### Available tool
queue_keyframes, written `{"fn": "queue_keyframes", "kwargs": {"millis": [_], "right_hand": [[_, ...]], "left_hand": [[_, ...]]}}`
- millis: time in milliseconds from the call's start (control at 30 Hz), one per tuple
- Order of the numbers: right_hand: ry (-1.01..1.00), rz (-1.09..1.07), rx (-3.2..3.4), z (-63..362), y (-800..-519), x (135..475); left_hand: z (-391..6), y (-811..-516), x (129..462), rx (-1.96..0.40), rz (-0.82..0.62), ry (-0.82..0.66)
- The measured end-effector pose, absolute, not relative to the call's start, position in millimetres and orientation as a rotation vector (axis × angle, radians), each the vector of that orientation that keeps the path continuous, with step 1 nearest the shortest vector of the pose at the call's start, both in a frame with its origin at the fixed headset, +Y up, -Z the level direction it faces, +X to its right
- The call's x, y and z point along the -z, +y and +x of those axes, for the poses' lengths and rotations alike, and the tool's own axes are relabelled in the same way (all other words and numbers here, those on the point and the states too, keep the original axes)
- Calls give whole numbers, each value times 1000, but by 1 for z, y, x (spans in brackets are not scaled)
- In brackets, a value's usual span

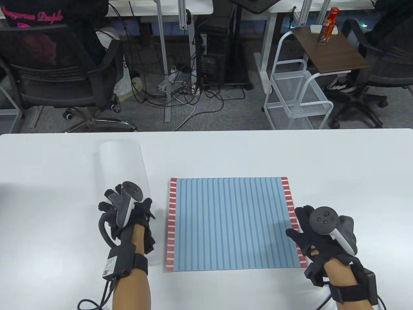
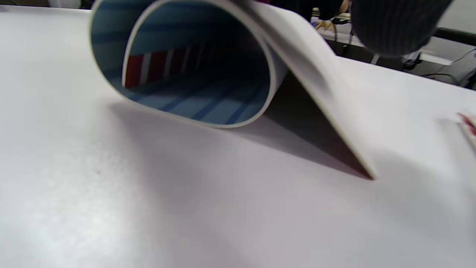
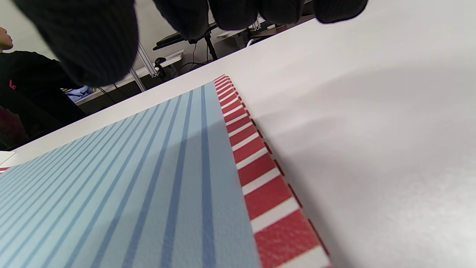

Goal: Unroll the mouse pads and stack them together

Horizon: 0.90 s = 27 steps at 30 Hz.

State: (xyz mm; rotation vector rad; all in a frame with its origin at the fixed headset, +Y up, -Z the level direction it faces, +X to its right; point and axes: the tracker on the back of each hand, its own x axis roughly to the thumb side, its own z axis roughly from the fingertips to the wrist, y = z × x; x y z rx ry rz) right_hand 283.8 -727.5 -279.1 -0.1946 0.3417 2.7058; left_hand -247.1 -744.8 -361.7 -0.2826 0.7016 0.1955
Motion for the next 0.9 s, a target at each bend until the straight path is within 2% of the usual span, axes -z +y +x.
{"fn": "queue_keyframes", "kwargs": {"millis": [167,333,600,900], "right_hand": [[349,-199,-2700,283,-728,279],[356,-199,-2697,283,-728,279],[364,-208,-2689,283,-729,280],[378,-207,-2690,282,-732,281]], "left_hand": [[-253,-757,366,-172,-317,809],[-255,-758,366,-107,-261,817],[-267,-730,360,-128,-44,795],[-273,-704,343,-280,115,766]]}}
